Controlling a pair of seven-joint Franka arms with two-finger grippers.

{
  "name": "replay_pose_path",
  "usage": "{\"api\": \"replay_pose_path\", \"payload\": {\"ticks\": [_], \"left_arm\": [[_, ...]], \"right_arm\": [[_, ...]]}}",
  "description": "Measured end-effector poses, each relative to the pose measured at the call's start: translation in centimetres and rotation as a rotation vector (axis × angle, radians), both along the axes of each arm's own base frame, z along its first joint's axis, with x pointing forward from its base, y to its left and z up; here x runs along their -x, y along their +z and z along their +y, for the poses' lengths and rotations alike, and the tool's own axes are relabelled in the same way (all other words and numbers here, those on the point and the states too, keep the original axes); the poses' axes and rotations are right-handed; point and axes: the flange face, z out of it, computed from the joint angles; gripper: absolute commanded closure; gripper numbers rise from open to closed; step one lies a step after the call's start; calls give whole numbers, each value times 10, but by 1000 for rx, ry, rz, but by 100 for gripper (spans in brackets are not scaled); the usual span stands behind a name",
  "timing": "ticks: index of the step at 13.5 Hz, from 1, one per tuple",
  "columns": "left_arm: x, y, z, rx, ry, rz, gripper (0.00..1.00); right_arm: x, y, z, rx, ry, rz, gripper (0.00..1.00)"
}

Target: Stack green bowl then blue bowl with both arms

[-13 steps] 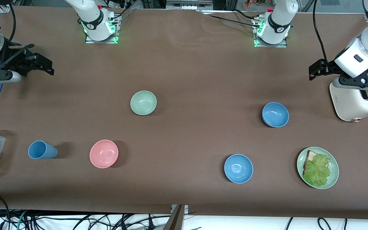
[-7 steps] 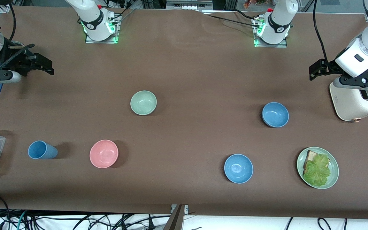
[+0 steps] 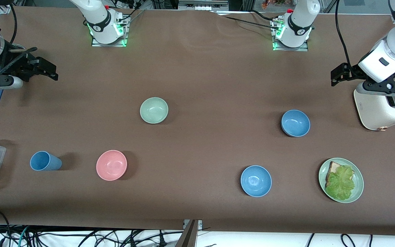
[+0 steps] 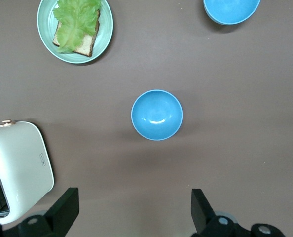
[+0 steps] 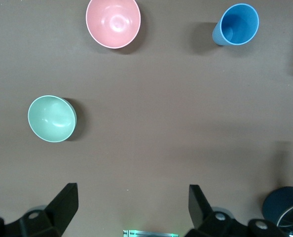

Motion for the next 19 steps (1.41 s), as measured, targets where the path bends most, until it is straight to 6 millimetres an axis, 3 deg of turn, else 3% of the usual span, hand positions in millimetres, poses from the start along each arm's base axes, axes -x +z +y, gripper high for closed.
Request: {"api": "replay_pose_path", "payload": {"ticks": [6, 9, 12, 16, 19], "left_arm": [[0, 0, -4, 0, -8, -1, 0], [0, 0, -5, 0, -8, -1, 0], [0, 0, -5, 0, -9, -1, 0], [0, 0, -5, 0, -9, -1, 0], [0, 1, -6, 0, -11, -1, 0]], "right_arm": [[1, -2, 2, 0, 3, 10, 1], [2, -15, 7, -21, 6, 36, 1], [-1, -55, 25, -52, -2, 31, 1], [9, -119, 98, -45, -63, -22, 1], [26, -183, 142, -59, -99, -82, 1]]}}
